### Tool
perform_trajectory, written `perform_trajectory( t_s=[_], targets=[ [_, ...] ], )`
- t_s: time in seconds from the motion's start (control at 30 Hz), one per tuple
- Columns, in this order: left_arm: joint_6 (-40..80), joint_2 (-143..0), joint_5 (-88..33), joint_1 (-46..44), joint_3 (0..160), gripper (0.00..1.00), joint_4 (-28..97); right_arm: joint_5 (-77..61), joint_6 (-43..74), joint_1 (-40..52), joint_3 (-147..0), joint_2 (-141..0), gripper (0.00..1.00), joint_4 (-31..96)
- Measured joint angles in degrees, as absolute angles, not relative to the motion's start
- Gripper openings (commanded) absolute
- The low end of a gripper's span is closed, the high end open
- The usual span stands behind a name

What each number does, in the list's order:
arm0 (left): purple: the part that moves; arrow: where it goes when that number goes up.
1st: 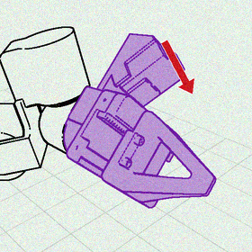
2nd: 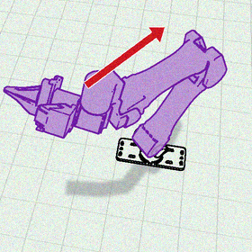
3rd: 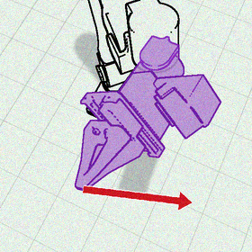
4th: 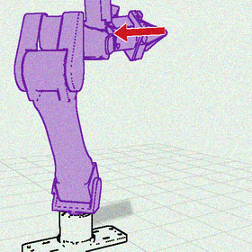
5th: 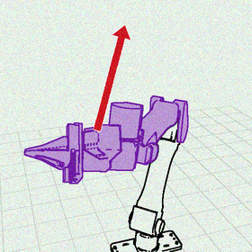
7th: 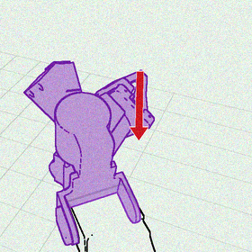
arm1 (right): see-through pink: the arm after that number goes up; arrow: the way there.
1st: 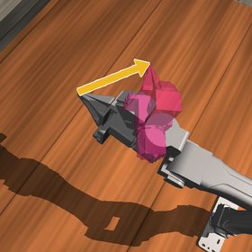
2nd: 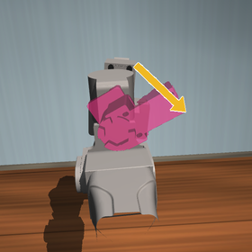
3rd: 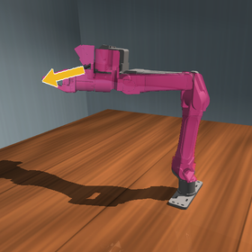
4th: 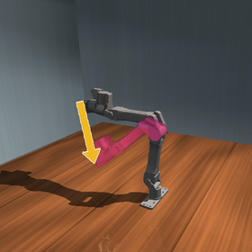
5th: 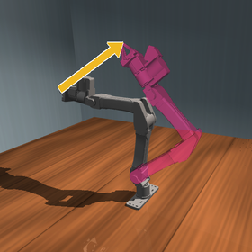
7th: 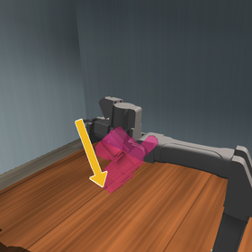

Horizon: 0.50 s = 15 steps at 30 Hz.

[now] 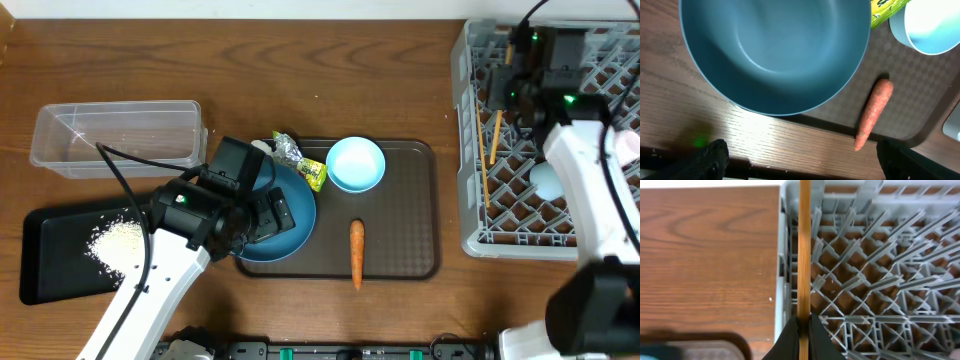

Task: Sort waste into correct bins and load items into the dishwasher rack
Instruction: 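Carry the second chopstick into the dish rack with the right gripper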

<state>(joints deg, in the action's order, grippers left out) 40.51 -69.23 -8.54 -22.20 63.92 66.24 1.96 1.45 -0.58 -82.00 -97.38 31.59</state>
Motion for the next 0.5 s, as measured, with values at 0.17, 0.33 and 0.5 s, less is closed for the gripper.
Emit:
perform_trajectory(
  t_s=[0.17,0.33,0.5],
  targets=[
    [40.5,-69.2,-8.6,-22.2,63.9,0.98,66.2,2.2,1.4,-0.6,-81.9,-101.2,0.7,30.7],
    [40.5,-69.2,-8.6,-22.2,63.9,0.98,66.2,2.4,2.2,-0.6,-81.9,-101.3,0.96,32.3],
    [40.5,-69.2,-8.6,-22.2,63.9,0.98,66.2,2.2,3.5,-0.6,-82.3,-99.3,0.99,38.7]
  ],
)
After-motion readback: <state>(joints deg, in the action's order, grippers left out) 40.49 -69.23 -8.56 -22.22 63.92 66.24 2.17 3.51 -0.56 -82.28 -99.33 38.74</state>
